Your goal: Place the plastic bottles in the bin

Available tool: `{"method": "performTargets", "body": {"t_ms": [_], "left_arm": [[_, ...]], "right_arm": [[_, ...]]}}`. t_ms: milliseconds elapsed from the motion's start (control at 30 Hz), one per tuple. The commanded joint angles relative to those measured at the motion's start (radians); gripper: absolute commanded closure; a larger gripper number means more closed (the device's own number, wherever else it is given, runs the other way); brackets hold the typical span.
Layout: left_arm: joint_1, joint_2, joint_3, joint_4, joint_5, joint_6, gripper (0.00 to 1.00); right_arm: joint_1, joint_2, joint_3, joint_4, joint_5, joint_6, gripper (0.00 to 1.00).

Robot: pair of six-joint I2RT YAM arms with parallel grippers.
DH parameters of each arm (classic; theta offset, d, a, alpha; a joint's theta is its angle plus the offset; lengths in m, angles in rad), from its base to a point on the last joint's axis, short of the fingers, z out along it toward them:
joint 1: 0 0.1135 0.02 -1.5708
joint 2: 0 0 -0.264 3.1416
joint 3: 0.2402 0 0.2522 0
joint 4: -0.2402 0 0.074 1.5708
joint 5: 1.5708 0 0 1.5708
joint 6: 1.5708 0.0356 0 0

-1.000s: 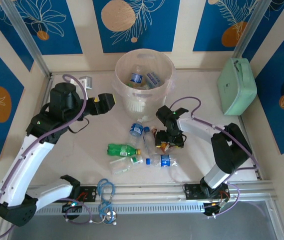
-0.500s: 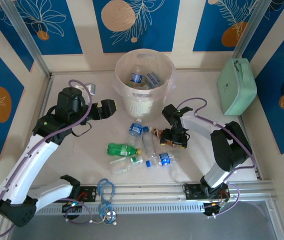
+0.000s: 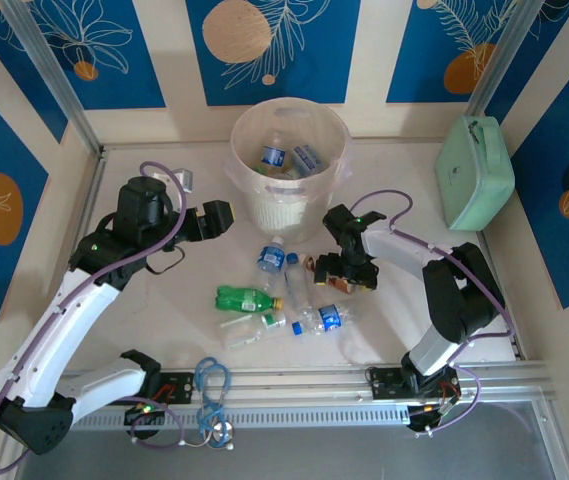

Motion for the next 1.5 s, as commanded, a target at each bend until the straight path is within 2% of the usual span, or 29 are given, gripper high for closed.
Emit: {"method": "performTargets", "body": {"t_ms": [0,300,467,700,867,1167,1467], "left_arm": [[0.012,-0.008,-0.006,0.022,0.024,-0.019,0.09],[0.012,-0.002,-0.004,0.029,0.033,-0.034,0.1],[0.012,0.001,0.004,0.029,0.034,-0.035,0.1],[0.012,0.007,0.002,0.035,0.038,-0.043,0.1],[0.012,0.009,-0.003,0.047,0.047,-0.053,0.11],[0.012,0.006,-0.011,0.051,0.05,-0.066,0.11],[0.012,0.007,-0.015,0.051,0.049,-0.064,0.12]], "right_arm": [[-0.004,0.022,0.043,-0.003,0.056,-0.058,0.01],[-0.002,0.074,0.067,0.023,0.12,-0.116,0.01],[0.001,0.053,0.057,0.027,0.125,-0.103,0.01],[0.017,-0.079,0.031,-0.001,0.155,-0.086,0.01],[-0.021,-0.165,-0.015,0.049,0.1,-0.108,0.01],[-0.065,-0.078,0.022,0.126,0.017,-0.18,0.01],[-0.035,0.025,0.056,0.13,0.006,-0.181,0.01]]}}
